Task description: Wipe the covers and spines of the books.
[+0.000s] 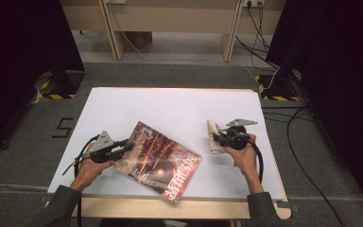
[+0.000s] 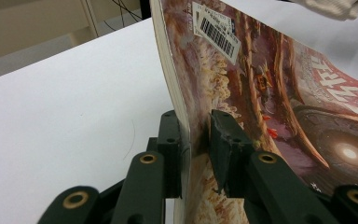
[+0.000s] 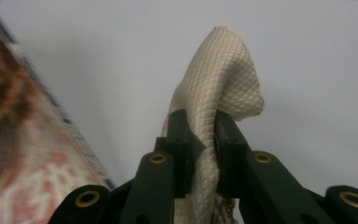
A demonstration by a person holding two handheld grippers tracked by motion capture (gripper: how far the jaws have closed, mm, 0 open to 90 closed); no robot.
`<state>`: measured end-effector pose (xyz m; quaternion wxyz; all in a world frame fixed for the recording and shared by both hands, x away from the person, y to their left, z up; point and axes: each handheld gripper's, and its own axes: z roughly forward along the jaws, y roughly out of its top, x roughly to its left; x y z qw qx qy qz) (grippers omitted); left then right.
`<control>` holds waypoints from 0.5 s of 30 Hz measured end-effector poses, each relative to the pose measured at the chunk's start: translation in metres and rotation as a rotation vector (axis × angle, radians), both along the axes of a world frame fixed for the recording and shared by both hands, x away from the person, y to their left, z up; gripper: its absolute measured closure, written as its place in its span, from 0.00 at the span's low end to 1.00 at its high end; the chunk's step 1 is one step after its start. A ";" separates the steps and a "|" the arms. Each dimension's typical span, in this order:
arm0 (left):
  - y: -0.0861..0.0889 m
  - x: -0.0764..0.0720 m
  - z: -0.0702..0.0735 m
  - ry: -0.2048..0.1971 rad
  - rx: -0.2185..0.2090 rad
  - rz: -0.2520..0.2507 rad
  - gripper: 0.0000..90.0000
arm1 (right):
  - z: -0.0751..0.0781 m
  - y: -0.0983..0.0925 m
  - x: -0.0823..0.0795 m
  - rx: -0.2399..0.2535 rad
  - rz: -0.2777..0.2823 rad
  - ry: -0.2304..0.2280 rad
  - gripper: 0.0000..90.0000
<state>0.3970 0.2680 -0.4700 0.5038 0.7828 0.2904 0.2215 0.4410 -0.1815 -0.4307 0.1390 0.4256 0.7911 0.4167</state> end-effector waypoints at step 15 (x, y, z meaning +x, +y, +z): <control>-0.001 -0.001 0.001 -0.012 0.013 -0.002 0.83 | -0.011 0.083 0.000 -0.005 0.210 0.049 0.88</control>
